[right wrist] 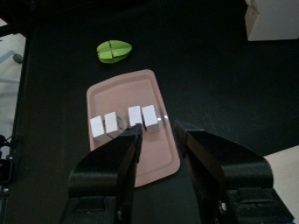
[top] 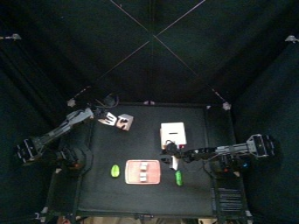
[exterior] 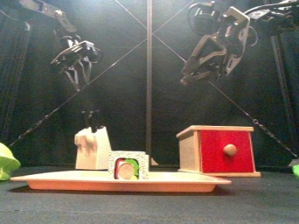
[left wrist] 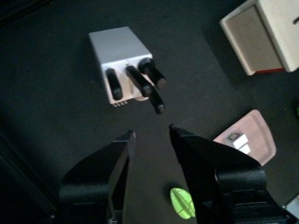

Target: Grab starfruit

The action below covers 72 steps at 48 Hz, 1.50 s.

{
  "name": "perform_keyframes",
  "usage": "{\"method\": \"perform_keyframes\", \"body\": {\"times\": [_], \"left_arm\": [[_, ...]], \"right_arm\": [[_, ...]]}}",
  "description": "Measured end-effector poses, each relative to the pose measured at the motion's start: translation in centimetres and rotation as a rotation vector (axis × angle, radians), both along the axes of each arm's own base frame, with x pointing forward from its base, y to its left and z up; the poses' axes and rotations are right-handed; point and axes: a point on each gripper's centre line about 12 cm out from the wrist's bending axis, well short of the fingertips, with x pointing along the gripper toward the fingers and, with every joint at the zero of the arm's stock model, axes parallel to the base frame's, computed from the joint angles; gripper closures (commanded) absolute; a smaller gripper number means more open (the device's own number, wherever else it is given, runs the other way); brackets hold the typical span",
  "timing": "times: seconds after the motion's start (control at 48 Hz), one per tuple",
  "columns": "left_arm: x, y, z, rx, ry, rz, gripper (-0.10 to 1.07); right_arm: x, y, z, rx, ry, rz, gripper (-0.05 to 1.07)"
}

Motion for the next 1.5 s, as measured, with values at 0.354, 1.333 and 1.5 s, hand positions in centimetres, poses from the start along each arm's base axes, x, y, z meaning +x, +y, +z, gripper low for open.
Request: {"method": "perform_keyframes", "body": {"times": [0.354,1.333,1.5], "left_arm": [[-0.6,-6.5,-0.7,0.124,-0.186,-0.218,0.21],[-1.2,-14.7,-11.3,0.332,-0.500,-0.641,0.21],[-1.6,-15.4,-12.3,0.340,-0.576,-0.668,0.21]], "right_arm": [[0.2,-0.5,-0.5,-0.002,0.017,-0.016,0.28],[2.1,-0.8,-3.8,0.000,0.116,-0.026,0.28],[3.2,-0.8,-4.4,-0.003,0.133,-0.023,0.28]]}}
